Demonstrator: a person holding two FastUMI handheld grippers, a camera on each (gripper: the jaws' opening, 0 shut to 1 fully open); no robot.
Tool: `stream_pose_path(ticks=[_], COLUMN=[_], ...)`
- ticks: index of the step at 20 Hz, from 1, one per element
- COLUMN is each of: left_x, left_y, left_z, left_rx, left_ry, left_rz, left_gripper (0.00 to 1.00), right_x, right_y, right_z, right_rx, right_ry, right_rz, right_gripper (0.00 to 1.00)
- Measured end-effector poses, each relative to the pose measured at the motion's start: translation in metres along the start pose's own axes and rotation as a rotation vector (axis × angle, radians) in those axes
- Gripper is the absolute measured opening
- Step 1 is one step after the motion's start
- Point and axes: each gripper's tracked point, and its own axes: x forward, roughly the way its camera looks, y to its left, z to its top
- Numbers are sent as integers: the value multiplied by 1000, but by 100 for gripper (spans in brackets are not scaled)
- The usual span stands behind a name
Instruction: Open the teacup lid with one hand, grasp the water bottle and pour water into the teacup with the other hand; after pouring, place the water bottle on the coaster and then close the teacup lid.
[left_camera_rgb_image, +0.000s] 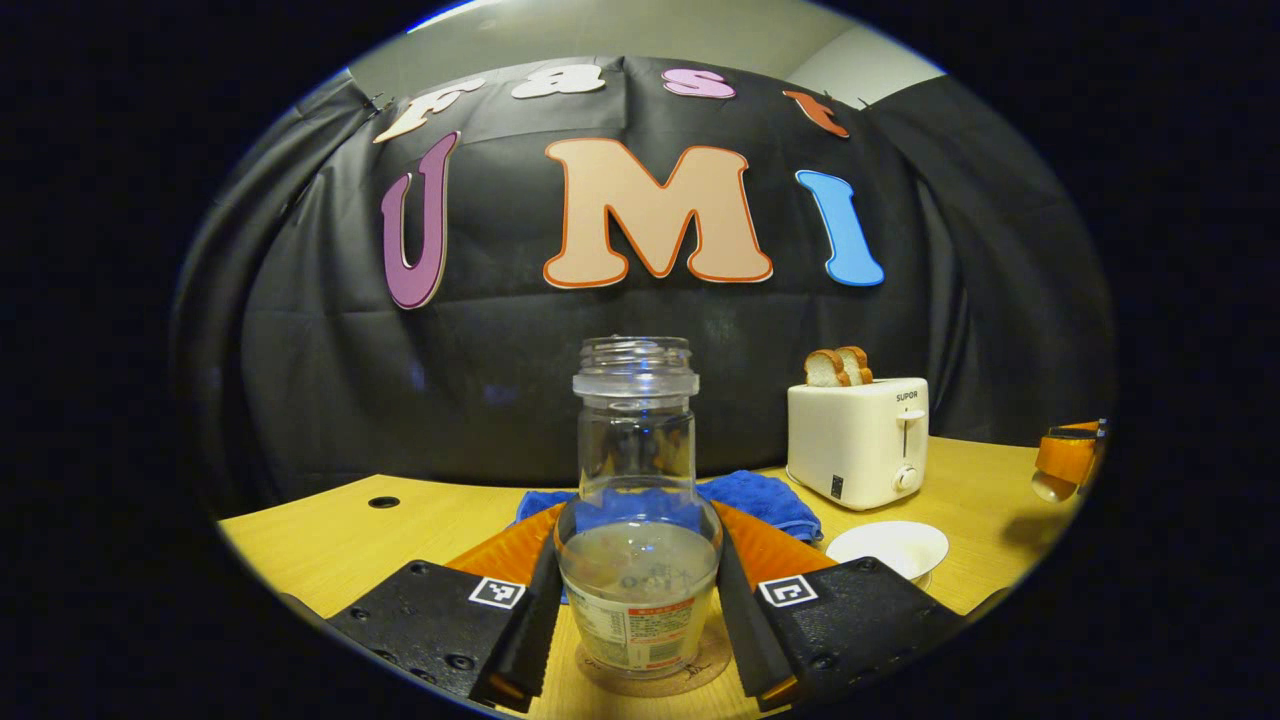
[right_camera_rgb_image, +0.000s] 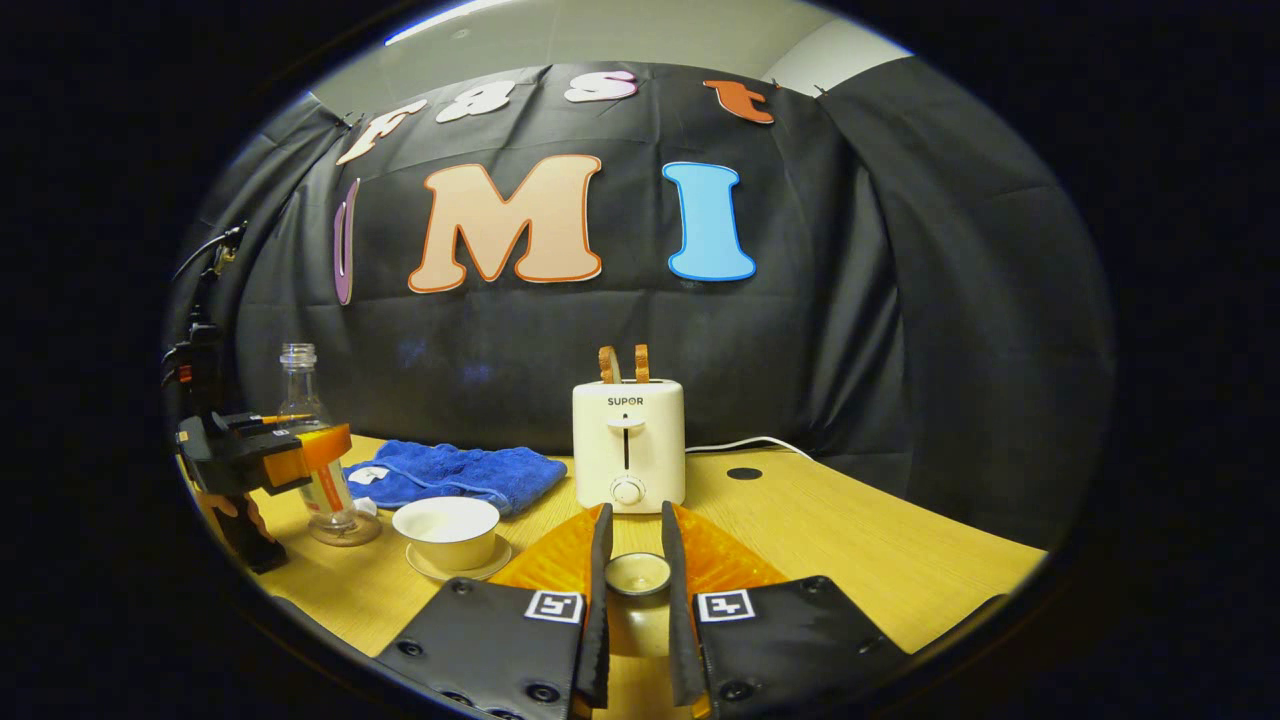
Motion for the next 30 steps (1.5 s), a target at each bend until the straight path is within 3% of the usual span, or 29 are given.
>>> stream_pose_path(ticks=[16,18,20,30], left_x=[4,3,3,-19], left_y=[3,1,3,4], left_z=[-12,-12,-11,-12], left_rx=[-37,-37,-42,-47], left_ry=[32,38,34,44], left_rz=[-5,-11,-10,-26], left_gripper=[74,98,94,95], right_x=[0,1,0,0], right_y=[-1,-1,-1,-1], right_z=[0,0,0,0], right_rx=[0,0,-1,-1], right_ry=[0,0,0,0], right_rz=[-6,-6,-6,-7], right_gripper=[27,27,27,27])
